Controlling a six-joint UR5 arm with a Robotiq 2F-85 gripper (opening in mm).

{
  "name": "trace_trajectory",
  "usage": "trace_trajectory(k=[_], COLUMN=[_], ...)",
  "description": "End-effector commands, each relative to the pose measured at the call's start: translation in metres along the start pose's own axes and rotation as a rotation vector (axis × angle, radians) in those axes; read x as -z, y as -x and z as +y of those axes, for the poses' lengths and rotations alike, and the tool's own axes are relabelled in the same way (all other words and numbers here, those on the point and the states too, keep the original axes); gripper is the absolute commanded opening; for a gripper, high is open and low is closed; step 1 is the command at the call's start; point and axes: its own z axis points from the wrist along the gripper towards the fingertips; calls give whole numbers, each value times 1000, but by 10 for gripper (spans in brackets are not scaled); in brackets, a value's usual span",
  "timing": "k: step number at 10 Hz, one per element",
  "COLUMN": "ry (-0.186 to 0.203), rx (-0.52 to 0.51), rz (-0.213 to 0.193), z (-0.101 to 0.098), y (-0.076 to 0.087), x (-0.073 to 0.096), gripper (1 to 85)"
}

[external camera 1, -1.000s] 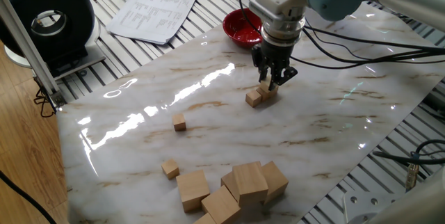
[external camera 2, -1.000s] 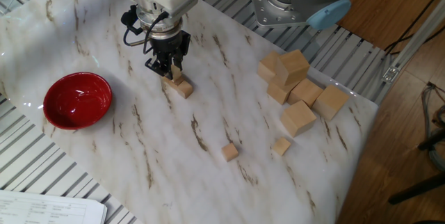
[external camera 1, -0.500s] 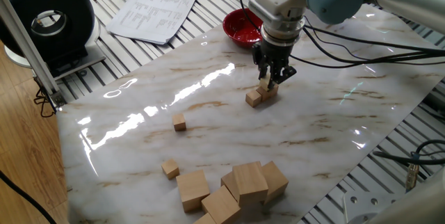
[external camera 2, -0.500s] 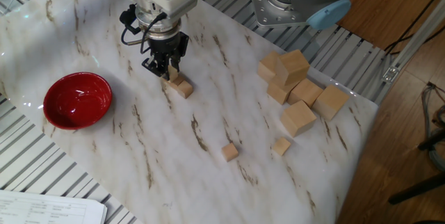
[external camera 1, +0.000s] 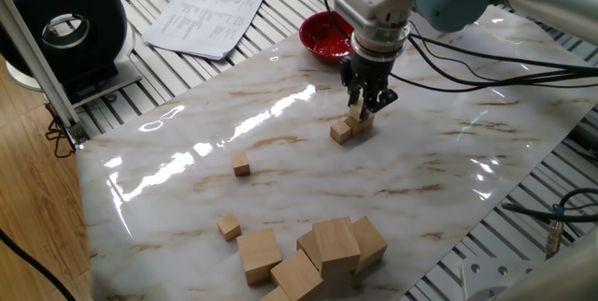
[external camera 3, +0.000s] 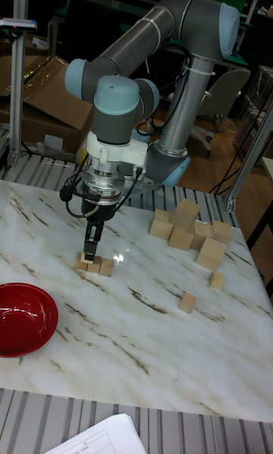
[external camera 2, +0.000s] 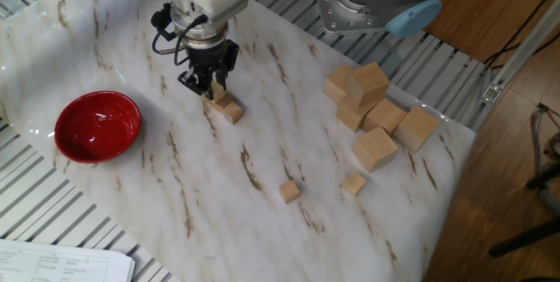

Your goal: Stack the blocks into a pyramid shape

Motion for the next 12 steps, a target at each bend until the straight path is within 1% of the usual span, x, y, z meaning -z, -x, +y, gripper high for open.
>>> trace_trajectory(k=[1, 2, 4, 9, 12], ry=[3, 1, 2, -1, -6], rx=[-18, -20, -32, -29, -21], rz=[-15, -23, -47, -54, -51], z=[1, 1, 1, 1, -1], y=[3, 5, 12, 14, 13], x=[1, 1, 1, 0, 0], gripper=[10, 13, 73, 73, 93])
